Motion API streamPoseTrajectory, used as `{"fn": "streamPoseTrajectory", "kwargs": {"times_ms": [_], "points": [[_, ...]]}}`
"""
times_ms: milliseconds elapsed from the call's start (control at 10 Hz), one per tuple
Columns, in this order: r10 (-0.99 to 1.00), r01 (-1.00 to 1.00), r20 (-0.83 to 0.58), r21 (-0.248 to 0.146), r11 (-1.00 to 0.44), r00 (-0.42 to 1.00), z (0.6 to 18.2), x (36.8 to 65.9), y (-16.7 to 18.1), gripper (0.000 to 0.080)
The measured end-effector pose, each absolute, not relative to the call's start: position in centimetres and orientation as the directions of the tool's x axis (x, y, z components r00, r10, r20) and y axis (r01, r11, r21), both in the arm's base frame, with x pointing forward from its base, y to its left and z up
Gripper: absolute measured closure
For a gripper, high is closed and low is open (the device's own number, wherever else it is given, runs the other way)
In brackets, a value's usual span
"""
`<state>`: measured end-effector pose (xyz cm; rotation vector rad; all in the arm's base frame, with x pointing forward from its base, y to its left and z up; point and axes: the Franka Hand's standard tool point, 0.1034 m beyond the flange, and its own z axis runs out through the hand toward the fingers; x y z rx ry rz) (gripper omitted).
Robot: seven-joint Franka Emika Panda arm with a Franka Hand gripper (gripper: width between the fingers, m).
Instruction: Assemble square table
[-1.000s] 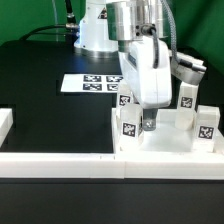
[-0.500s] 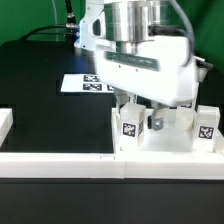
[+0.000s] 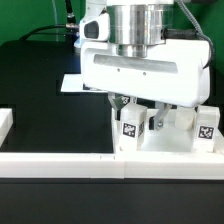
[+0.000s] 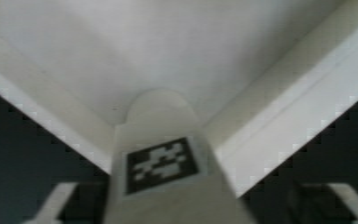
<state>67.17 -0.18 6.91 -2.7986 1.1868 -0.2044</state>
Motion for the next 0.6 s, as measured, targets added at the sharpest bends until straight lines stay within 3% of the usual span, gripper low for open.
{"fn": "streamPoseTrajectory", "kwargs": {"times_ms": [100, 200, 500, 600], "points": [[-0.749, -0.737, 0.076, -0.137, -0.661, 0.658, 6.77, 66.95, -0.37, 0.0387], [-0.809, -0.798, 0.062, -0.138, -0.587, 0.584, 6.64, 66.78, -0.64, 0.0506], [-0.910, -0.898, 0.031, -0.147, -0.414, 0.415, 6.61, 66.74, -0.68, 0.0506], [-0.967, -0.961, -0.033, -0.130, -0.246, 0.252, 6.69, 66.41, -0.64, 0.0506]]}}
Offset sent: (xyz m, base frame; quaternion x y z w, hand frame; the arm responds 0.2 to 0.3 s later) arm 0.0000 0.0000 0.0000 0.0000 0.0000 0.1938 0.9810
